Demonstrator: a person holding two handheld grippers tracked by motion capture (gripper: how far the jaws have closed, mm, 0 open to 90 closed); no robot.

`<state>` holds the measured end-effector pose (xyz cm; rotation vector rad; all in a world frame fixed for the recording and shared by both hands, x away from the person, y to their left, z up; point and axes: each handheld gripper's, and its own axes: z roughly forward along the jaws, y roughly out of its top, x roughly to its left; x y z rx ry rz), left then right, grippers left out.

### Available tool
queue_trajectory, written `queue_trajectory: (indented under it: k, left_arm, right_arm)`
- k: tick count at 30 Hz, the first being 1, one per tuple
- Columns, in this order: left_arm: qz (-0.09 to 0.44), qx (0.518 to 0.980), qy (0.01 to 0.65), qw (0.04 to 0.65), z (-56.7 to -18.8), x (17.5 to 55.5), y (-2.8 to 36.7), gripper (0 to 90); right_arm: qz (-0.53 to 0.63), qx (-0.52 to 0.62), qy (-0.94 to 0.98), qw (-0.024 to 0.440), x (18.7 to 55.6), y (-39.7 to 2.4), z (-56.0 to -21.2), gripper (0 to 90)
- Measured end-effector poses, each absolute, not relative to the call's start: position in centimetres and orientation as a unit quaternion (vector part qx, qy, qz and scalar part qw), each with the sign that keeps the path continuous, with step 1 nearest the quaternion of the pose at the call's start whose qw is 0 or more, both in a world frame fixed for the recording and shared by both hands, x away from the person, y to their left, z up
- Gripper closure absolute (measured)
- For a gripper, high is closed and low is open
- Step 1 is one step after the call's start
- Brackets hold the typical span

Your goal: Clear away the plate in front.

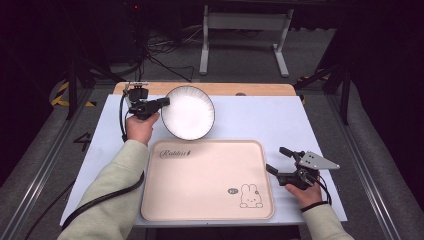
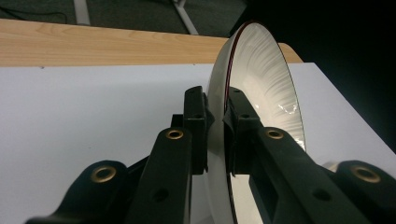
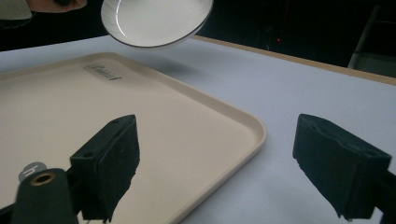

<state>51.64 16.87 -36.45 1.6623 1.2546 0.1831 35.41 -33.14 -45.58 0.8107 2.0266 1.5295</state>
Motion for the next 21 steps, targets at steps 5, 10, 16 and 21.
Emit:
queue_trajectory:
  k: [5,10,16,21]
  left_arm:
    - [0.074,0.697,0.505,0.504,-35.8,50.9,16.5,81.4]
    - [0.073,0.711,0.484,0.505,-35.2,50.1,16.2,81.4]
    - [0.07,0.722,0.468,0.505,-34.5,49.2,15.7,81.4]
    - [0.068,0.735,0.447,0.505,-34.0,48.3,15.5,81.4]
  right_arm:
    - [0.557,0.295,0.74,0.235,35.4,-33.1,-45.6,15.1]
    - [0.558,0.297,0.739,0.234,35.4,-33.2,-45.6,15.1]
    - [0.558,0.295,0.739,0.234,35.5,-33.1,-45.6,15.3]
    - [0.559,0.296,0.739,0.232,35.5,-33.1,-45.6,15.3]
